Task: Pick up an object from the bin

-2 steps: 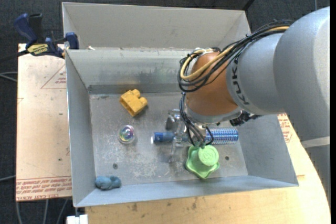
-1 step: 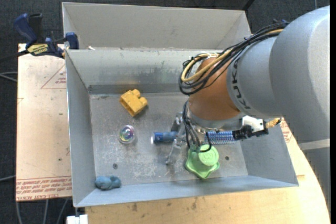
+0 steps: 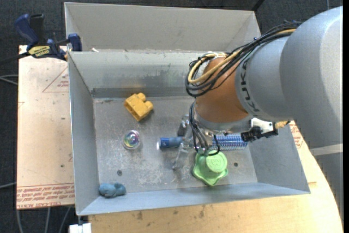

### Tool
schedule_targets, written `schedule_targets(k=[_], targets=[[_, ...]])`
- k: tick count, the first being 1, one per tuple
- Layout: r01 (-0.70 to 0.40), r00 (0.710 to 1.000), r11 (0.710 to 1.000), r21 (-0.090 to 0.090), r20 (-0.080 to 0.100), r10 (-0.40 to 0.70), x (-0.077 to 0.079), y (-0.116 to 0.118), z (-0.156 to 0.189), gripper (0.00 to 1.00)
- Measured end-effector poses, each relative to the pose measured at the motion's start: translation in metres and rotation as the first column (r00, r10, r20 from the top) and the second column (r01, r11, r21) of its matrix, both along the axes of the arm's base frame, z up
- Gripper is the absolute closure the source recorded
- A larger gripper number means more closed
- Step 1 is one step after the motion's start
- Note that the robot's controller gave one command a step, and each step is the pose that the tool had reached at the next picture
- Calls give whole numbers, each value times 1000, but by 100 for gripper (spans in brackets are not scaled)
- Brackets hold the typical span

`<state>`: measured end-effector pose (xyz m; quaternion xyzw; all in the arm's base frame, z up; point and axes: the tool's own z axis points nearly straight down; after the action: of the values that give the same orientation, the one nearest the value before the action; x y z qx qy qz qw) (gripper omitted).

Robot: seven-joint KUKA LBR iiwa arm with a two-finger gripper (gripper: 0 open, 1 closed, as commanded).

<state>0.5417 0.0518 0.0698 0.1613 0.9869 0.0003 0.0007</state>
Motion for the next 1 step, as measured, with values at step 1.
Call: schedule_targets(k=[1], targets=[[-2,1000,1000,1,2,2,11,0,0,0]])
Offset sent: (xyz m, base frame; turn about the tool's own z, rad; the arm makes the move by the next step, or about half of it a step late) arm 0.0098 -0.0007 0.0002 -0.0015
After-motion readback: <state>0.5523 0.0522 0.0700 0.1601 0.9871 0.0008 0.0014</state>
